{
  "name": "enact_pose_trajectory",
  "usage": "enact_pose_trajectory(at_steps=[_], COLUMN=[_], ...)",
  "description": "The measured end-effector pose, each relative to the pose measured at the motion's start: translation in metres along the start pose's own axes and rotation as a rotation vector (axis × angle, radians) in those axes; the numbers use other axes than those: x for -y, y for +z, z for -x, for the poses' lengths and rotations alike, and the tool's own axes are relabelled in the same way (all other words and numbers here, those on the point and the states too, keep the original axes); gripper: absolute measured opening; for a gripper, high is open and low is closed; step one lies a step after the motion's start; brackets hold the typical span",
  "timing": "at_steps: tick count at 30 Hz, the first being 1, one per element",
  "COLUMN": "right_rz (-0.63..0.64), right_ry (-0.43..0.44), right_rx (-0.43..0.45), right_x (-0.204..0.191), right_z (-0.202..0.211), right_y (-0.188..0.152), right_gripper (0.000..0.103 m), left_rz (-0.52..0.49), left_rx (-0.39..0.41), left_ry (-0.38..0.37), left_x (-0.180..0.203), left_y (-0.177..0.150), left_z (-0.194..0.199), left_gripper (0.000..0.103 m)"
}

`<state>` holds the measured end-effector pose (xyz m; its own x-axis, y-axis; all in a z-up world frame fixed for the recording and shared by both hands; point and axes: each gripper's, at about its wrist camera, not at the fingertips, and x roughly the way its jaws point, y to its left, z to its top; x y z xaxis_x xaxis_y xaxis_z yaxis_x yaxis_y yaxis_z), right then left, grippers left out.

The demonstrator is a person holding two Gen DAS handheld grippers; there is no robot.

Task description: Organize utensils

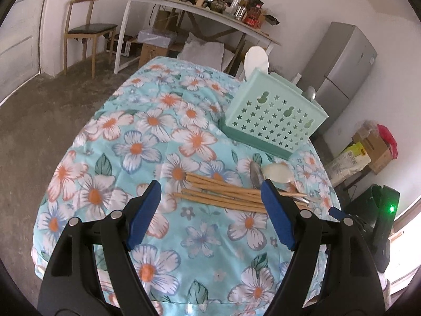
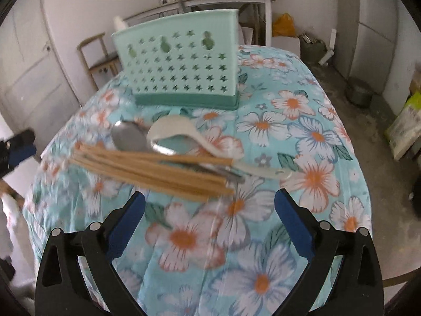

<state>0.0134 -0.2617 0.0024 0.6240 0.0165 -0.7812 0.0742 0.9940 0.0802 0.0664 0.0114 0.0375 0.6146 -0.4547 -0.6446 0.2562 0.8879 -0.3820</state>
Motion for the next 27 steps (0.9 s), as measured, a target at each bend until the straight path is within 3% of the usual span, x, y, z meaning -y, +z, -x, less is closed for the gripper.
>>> enact_pose_trajectory(at_steps=[17,27], right_rz=[0.078,0.078], right_ry=[-0.027,-0.057], right_rx=[-0.135,-0.171], right_x=[-0.033,-0.037], right_z=[-0.008,-0.019], right_y=[-0.034,-0.033], right_gripper=[0.096,0.096], left_rz=[0.002,0.063], left_rx=[-0.057,-0.060], left_ry=[0.003,-0.029], left_x=[-0.003,-0.032], left_y=[-0.014,-0.026], left_z=[-0.023,-0.043], left_gripper=[0.074,0.074])
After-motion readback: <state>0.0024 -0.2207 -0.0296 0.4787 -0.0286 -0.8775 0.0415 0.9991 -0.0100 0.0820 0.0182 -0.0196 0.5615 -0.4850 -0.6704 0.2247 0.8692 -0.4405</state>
